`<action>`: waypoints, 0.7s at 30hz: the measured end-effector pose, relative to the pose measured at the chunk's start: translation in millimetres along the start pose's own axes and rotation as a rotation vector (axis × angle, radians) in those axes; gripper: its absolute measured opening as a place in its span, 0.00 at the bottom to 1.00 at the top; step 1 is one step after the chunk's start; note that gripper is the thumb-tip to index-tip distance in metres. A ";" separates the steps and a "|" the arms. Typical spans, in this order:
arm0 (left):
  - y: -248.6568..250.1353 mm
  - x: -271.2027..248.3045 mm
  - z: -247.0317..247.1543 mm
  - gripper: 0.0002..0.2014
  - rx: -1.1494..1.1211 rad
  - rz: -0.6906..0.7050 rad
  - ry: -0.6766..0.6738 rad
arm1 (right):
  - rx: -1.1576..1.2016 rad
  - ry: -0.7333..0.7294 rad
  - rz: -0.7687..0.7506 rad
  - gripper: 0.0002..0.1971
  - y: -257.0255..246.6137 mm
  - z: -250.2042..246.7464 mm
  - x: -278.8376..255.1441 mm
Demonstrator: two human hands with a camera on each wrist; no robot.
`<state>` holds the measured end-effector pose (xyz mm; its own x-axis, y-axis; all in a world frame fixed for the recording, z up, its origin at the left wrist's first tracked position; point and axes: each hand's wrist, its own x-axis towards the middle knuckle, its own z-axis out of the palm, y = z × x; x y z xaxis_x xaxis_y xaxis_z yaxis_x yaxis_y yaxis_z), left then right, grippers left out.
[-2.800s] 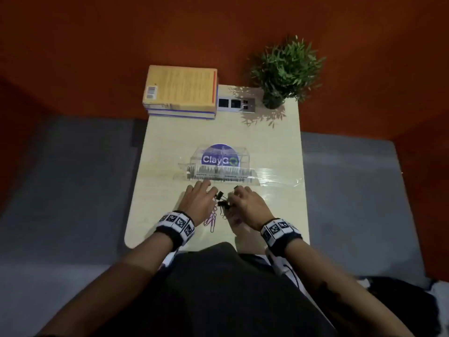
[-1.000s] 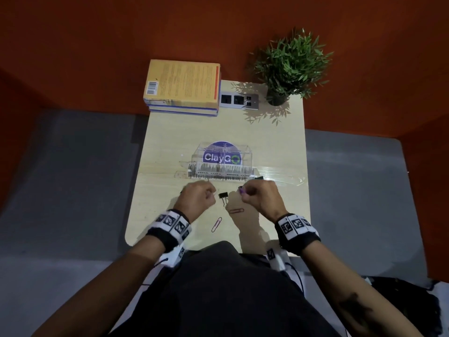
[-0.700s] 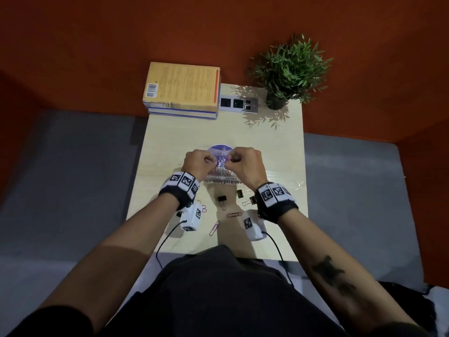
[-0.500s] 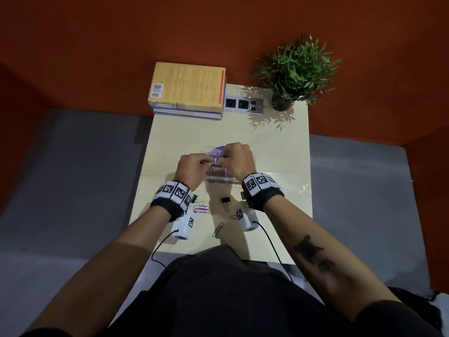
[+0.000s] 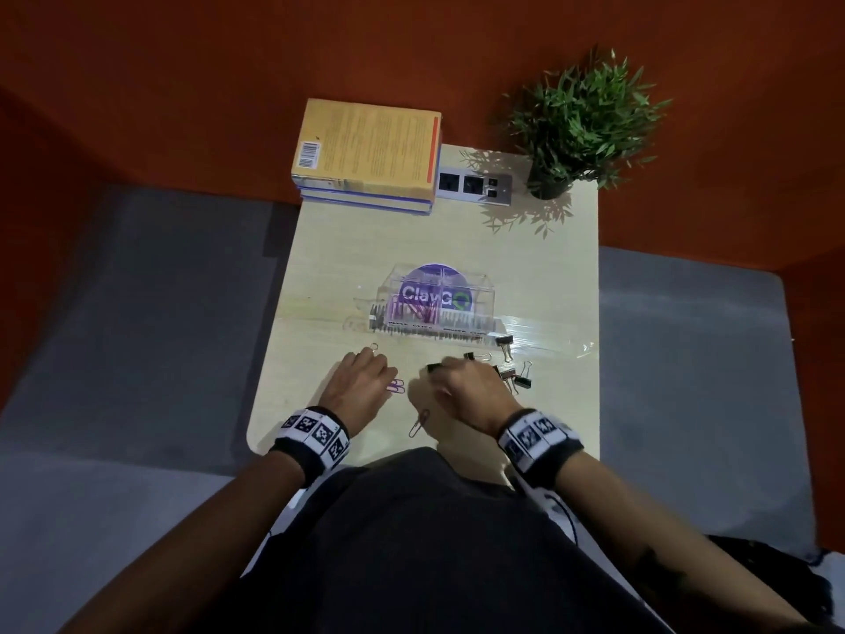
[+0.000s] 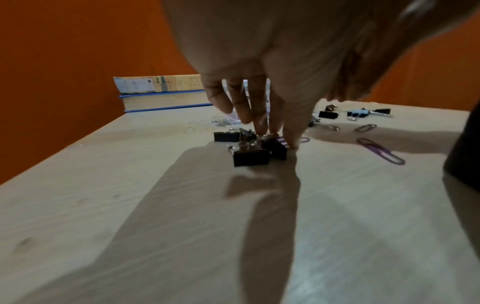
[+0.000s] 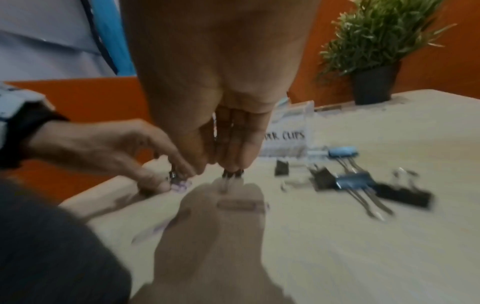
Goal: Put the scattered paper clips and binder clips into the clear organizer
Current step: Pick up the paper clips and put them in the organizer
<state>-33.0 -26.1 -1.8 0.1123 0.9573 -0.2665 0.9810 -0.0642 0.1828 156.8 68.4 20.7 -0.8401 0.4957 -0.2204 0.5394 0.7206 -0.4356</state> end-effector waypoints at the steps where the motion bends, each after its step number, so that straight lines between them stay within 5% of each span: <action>1: 1.3 -0.4 0.8 0.14 0.041 0.018 0.003 | -0.015 -0.019 0.035 0.10 1.8 8.0 -10.6; 5: 4.7 0.4 2.0 0.11 0.143 0.074 -0.014 | -0.025 -0.062 0.131 0.16 10.2 26.3 -35.9; 12: 13.5 6.3 2.7 0.09 0.161 0.123 -0.090 | -0.023 -0.065 -0.012 0.13 -16.3 35.7 -18.9; 18: 28.0 14.0 -3.3 0.08 0.034 -0.058 -0.137 | 0.020 0.007 -0.091 0.21 -33.2 37.0 -10.9; 21: 26.6 11.2 -2.1 0.08 0.001 -0.117 -0.147 | -0.059 -0.045 -0.048 0.12 -30.3 36.1 -9.5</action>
<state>-6.0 -16.5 2.0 0.0188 0.9069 -0.4210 0.9890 0.0451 0.1412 146.3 24.3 4.4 -0.8663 0.4381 -0.2401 0.4994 0.7710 -0.3951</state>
